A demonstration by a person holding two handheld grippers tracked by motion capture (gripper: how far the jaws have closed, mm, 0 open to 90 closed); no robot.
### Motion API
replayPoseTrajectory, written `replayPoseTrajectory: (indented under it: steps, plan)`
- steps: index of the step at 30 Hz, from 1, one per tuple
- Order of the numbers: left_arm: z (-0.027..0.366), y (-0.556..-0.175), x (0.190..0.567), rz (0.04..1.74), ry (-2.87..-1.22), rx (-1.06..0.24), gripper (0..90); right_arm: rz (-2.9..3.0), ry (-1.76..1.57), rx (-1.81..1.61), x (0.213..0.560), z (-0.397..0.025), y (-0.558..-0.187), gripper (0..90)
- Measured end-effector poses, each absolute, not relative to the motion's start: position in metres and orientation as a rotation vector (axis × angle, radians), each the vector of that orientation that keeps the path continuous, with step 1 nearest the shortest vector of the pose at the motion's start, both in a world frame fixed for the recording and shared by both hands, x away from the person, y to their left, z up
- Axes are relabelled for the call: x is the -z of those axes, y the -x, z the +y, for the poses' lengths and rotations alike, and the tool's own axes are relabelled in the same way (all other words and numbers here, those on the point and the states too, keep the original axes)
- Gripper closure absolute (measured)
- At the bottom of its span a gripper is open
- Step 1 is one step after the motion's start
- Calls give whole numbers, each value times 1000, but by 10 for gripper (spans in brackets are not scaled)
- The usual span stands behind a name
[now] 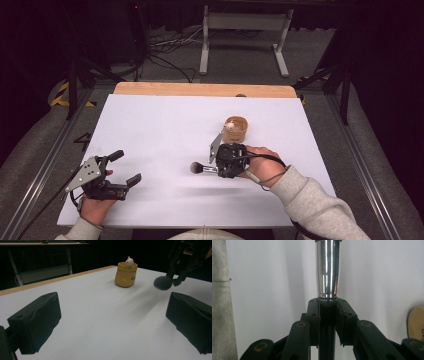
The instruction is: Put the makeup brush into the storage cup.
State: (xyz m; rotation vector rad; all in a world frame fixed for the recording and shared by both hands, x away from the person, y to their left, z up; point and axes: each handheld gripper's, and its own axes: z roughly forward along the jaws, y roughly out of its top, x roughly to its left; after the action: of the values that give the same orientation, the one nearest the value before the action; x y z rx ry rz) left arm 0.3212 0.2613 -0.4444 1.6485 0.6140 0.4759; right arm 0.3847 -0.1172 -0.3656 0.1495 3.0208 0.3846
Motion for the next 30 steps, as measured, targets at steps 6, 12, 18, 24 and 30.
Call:
replayPoseTrajectory:
  steps: [6,12,18,24,30]
  plan:
    - [261,-321,444,614,-1648,-476,3,2984,-180,-487,358,-120,-387,748]
    - [261,-321,444,620,-1643,-473,3,2937,-212,-590,351,-124,-390,748]
    - [261,-321,444,613,-1648,-475,3,2888,-237,-694,345,-130,-392,748]
    - [261,-321,444,613,-1648,-475,3,2828,-280,-807,341,-138,-394,748]
    - [261,-321,444,613,-1650,-475,3,2770,-326,-924,337,-146,-395,748]
